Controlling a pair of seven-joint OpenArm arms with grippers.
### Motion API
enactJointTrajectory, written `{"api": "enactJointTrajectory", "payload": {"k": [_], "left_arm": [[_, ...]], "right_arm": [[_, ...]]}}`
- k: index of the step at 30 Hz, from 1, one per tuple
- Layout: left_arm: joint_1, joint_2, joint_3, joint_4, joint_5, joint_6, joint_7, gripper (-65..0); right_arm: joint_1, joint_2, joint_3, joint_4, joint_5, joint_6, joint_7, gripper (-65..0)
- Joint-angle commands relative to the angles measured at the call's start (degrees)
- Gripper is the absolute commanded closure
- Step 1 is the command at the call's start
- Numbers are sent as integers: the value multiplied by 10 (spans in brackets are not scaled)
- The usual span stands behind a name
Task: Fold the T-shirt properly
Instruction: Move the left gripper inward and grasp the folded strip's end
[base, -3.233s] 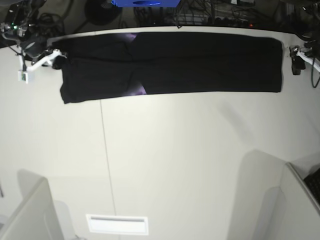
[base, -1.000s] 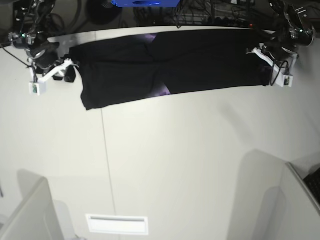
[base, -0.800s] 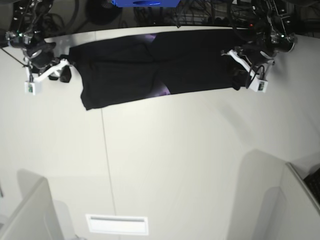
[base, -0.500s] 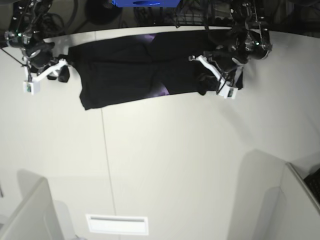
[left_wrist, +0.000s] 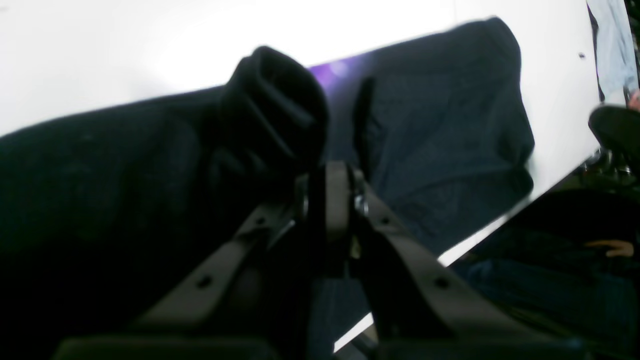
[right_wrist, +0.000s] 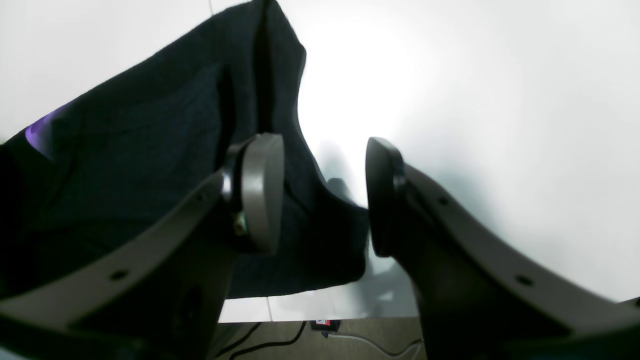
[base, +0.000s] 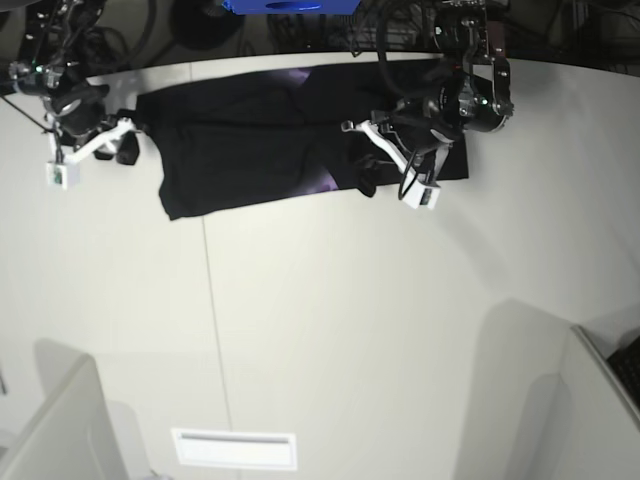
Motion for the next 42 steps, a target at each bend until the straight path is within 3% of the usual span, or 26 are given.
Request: {"api": "enactJointTrajectory", "payload": {"k": [1,10,15,32,39,42], "left_arm": [[-3,3,4,8,-11,-2,-7,0],[2,1,12,8,-13,-2,-4,0],[3,1,28,8,-13,22,-4,0],[-4,3,31,8,-13,23,-7,0],[-15,5,32,7,-15,23,-5,-346],[-26,5,67,7,-15,23,-7,-429]], "right_arm": [[0,7,4,10,5,2,9,-260],[0,7,4,10,5,2,9,-258],[0,7,4,10,5,2,9,-258],[0,7,4,10,5,2,9,-258],[0,7,4,10,5,2,8,-258],[0,7,4,10,5,2,8,-258]]}}
